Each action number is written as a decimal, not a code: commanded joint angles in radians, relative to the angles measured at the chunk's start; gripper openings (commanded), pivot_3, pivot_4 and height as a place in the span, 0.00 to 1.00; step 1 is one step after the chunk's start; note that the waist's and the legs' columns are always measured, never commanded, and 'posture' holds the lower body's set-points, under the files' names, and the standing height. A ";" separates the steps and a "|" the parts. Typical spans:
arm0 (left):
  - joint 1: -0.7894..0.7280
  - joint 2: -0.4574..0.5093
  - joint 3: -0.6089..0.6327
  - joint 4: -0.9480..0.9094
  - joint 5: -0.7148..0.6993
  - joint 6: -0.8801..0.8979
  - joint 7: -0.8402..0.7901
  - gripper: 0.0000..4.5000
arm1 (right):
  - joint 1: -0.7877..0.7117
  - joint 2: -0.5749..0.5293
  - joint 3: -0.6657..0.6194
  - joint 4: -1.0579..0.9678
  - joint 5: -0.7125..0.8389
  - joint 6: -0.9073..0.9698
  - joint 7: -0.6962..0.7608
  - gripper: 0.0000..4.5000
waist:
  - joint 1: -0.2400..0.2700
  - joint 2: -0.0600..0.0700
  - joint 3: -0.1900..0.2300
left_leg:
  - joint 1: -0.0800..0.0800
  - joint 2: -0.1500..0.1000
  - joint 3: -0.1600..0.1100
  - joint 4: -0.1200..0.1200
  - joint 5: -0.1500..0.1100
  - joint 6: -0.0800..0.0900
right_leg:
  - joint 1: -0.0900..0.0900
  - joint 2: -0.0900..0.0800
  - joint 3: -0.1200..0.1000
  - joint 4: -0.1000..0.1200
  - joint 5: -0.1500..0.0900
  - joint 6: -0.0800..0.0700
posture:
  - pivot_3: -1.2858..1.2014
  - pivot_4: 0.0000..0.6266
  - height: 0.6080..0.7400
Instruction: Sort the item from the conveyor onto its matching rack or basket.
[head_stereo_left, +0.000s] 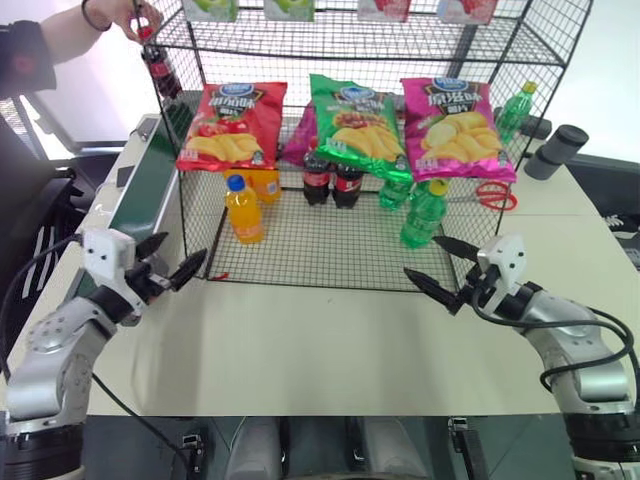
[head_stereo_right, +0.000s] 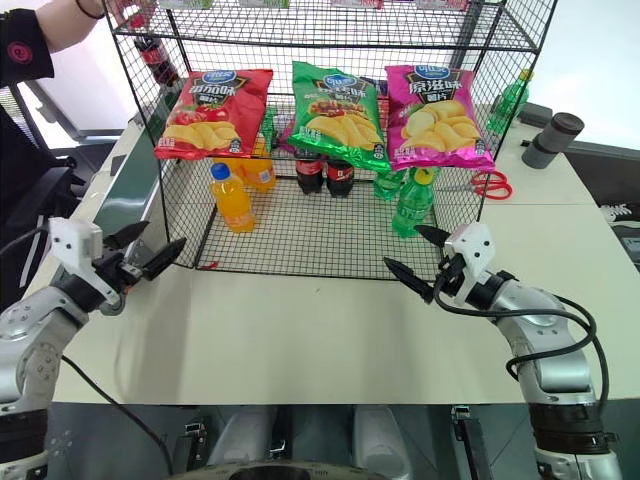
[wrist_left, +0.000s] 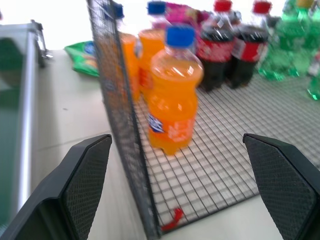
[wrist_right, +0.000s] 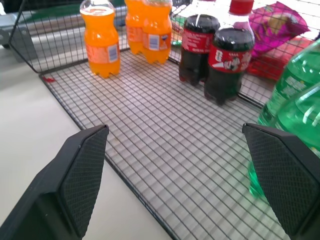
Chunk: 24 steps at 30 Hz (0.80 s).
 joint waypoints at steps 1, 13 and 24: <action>0.030 -0.012 0.067 -0.033 -0.024 -0.008 0.029 1.00 | -0.023 0.014 0.015 -0.030 0.013 0.008 0.006 0.99 | 0.000 0.000 0.000 | 0.000 0.000 0.000 0.000 0.000 0.000 | 0.000 0.000 0.000 0.000 0.000 0.000 | 0.52 0.24 1.00; -0.011 -0.076 0.179 0.058 0.032 -0.073 0.249 1.00 | -0.035 0.050 0.065 -0.077 0.011 0.047 -0.015 0.99 | 0.002 -0.001 -0.001 | 0.000 0.000 0.000 0.000 0.000 0.000 | 0.000 -0.001 0.000 0.000 0.000 0.000 | 0.52 0.24 1.00; -0.101 -0.079 0.115 0.176 0.183 -0.104 0.402 1.00 | -0.035 0.089 0.094 -0.110 0.012 0.052 -0.042 0.99 | 0.001 -0.002 -0.001 | 0.000 0.000 0.000 0.000 0.000 0.000 | 0.000 0.000 -0.001 0.000 0.000 0.000 | 0.52 0.24 1.00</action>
